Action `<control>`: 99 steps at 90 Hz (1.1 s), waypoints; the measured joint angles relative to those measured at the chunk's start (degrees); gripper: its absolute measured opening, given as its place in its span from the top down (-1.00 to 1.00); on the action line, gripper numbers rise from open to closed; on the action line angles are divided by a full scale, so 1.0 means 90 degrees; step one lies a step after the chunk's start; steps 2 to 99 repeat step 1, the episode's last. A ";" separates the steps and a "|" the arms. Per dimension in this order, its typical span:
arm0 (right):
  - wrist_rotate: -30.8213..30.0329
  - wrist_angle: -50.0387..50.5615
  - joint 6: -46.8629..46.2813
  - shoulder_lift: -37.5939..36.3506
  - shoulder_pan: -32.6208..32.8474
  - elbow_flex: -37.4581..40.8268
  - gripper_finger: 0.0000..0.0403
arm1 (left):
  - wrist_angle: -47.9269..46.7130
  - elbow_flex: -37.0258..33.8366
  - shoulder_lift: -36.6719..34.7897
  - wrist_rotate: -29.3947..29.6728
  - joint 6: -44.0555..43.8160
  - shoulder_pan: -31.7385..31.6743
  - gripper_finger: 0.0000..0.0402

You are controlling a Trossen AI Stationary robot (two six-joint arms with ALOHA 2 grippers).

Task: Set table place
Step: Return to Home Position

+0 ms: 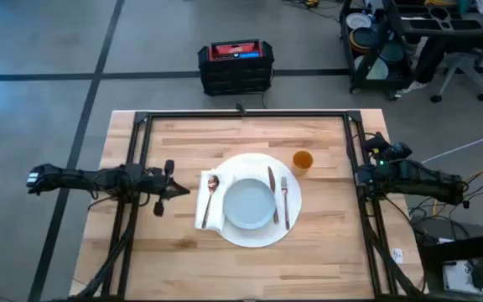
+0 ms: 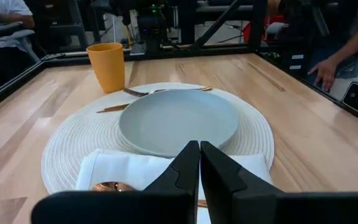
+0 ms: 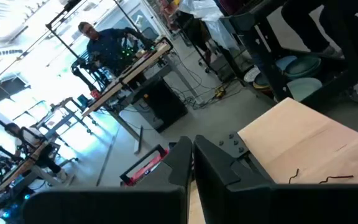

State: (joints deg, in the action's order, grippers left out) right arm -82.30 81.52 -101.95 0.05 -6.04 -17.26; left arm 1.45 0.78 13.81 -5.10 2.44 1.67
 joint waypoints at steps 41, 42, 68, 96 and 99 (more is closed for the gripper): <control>0.0000 0.0000 0.0000 0.0000 0.0000 0.0000 1.00 | 0.0000 0.0000 0.0004 0.0000 0.0000 0.0000 1.00; 0.0000 0.0000 0.0000 0.0000 0.0000 0.0000 1.00 | 0.0000 0.0000 0.0004 0.0000 0.0000 0.0000 1.00; 0.0000 0.0000 0.0000 0.0000 0.0000 0.0000 1.00 | 0.0000 0.0000 0.0004 0.0000 0.0000 0.0000 1.00; 0.0000 0.0000 0.0000 0.0000 0.0000 0.0000 1.00 | 0.0000 0.0000 0.0004 0.0000 0.0000 0.0000 1.00; 0.0000 0.0000 0.0000 0.0000 0.0000 0.0000 1.00 | 0.0000 0.0000 0.0004 0.0000 0.0000 0.0000 1.00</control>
